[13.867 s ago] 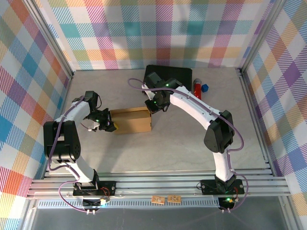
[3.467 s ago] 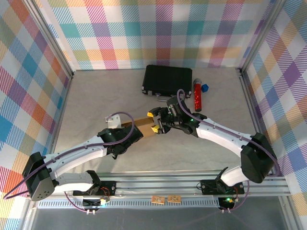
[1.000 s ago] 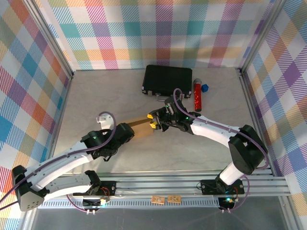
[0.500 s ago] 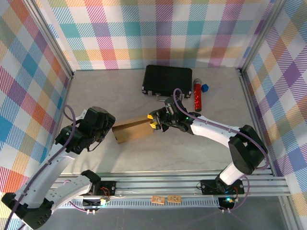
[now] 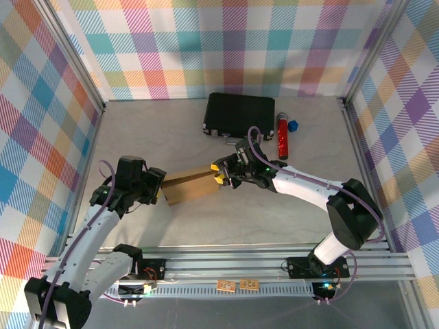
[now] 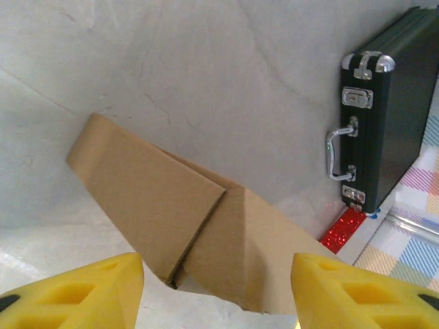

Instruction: Fold the paper box

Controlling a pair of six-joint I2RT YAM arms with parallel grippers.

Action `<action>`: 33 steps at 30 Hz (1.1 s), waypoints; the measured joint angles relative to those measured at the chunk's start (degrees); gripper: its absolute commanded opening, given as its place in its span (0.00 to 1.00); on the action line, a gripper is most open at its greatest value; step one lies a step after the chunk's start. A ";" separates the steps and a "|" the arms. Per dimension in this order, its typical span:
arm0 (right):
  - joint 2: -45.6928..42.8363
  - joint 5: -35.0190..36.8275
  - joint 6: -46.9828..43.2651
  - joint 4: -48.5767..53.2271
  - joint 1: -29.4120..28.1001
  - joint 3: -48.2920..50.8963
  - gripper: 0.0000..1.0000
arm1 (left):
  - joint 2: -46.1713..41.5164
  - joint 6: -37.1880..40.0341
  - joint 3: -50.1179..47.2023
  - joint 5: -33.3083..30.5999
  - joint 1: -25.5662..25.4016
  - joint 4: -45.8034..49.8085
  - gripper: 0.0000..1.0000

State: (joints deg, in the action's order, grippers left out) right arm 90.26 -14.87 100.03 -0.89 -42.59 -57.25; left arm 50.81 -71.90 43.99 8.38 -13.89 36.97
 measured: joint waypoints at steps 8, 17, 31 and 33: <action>0.00 -0.22 -0.04 -0.02 0.00 0.07 0.35 | -3.17 -0.79 -3.39 0.96 0.83 -1.62 0.47; 0.07 -0.50 -0.44 0.48 0.00 0.07 0.32 | -4.94 -1.14 -6.34 1.18 1.05 -4.39 0.21; 0.33 -1.49 -1.53 0.90 0.33 0.04 0.25 | -5.49 -1.09 -6.84 1.05 1.33 -4.20 0.29; 0.35 -1.73 -1.55 0.92 0.31 0.04 0.25 | -4.33 -1.36 -4.28 0.72 1.33 -0.31 0.38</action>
State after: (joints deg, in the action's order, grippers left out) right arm 90.61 -16.60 98.48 0.03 -42.28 -57.21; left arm 46.48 -73.25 39.70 9.10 -12.56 36.67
